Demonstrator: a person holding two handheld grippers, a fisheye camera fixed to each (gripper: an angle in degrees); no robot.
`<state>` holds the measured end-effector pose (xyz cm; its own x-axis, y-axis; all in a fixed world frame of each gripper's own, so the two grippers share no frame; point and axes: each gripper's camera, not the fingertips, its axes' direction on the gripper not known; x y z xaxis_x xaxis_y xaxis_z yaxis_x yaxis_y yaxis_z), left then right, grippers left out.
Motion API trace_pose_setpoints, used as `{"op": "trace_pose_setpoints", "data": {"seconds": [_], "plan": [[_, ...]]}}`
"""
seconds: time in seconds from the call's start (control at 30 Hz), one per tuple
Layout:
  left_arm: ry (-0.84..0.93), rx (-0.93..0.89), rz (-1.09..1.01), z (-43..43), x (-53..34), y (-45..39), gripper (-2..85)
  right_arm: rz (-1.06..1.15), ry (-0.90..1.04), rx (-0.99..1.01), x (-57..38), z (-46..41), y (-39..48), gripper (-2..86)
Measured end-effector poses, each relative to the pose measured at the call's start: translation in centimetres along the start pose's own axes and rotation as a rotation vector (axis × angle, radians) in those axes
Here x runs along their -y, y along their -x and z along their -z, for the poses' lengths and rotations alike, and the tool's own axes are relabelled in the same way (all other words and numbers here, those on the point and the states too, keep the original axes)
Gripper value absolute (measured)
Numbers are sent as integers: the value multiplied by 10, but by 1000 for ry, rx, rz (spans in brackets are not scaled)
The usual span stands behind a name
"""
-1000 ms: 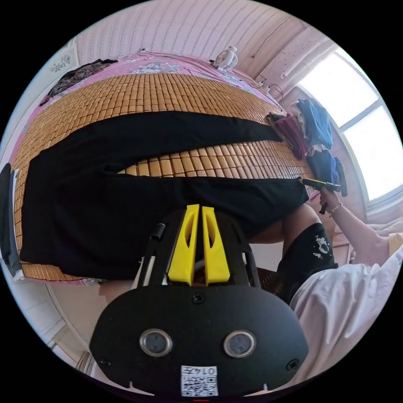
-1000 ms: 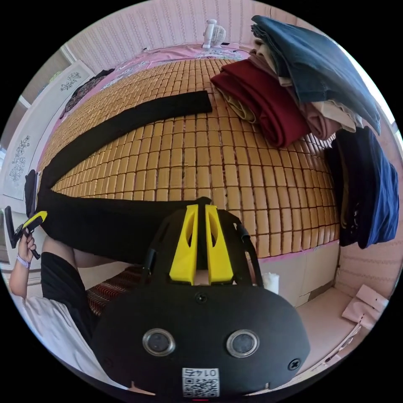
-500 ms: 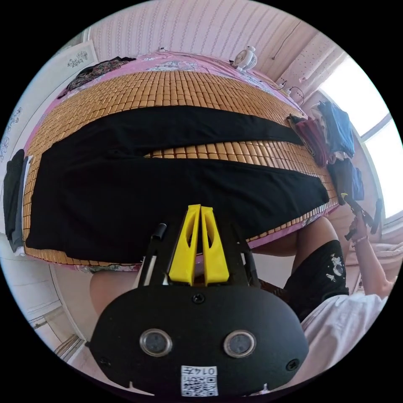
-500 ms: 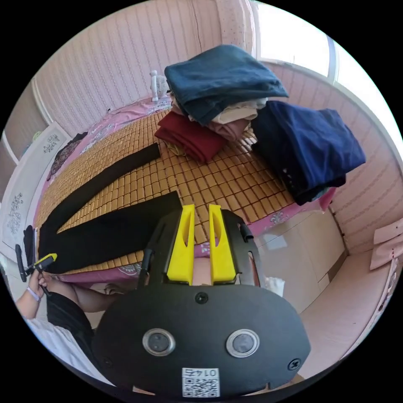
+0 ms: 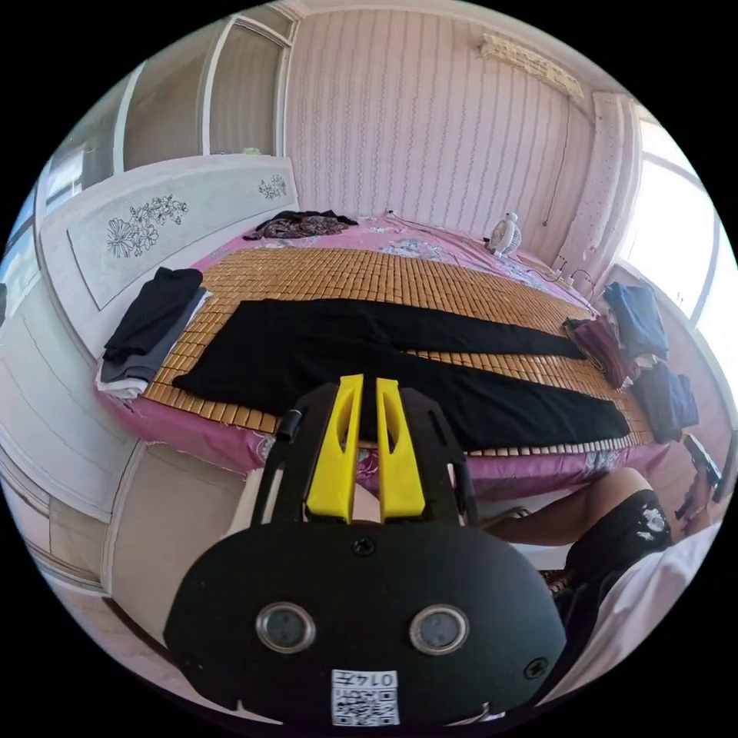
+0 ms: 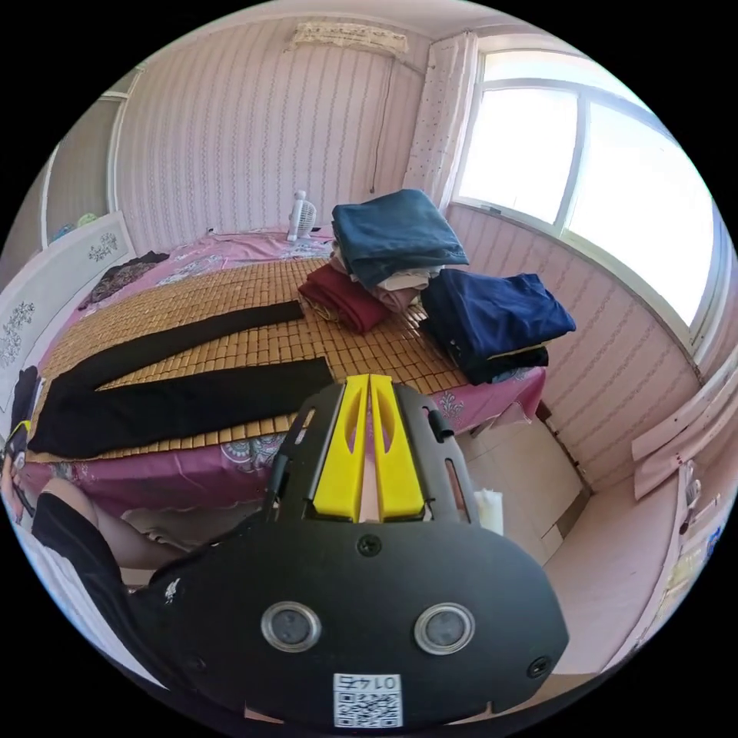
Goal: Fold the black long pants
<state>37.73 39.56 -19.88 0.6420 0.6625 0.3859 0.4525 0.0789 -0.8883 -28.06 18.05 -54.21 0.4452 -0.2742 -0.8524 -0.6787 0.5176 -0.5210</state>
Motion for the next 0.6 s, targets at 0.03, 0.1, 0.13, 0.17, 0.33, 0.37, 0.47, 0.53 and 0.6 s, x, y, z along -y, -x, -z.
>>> {"op": "trace_pose_setpoints", "data": {"seconds": [0.03, 0.1, 0.13, 0.17, 0.33, 0.37, 0.47, 0.53, 0.6], "plan": [[-8, -4, 28, 7, -10, 9, 40, 6, -39, -75, -5, 9, 3, -9], [-17, 32, 27, 18, -23, 21, 43, 30, -90, -101, -16, 20, 8, -8], [-20, 70, -2, 24, -32, 26, 43, 48, -95, -82, -24, 24, 10, -8], [-17, 94, -30, 29, -40, 33, 42, 49, -77, -58, -32, 26, 12, -7], [6, 84, 0, 48, -66, 64, 40, -8, -29, 14, -70, 33, 12, 17], [8, 76, 22, 51, -71, 72, 39, -19, -25, 39, -79, 36, 13, 30], [-6, 31, 61, 58, -81, 87, 40, -72, 37, 147, -94, 36, 15, 68], [-15, 0, 79, 61, -85, 93, 43, -39, 32, 147, -97, 39, 22, 75], [-38, -17, 80, 65, -89, 97, 46, -46, 5, 152, -96, 45, 24, 79]]}}
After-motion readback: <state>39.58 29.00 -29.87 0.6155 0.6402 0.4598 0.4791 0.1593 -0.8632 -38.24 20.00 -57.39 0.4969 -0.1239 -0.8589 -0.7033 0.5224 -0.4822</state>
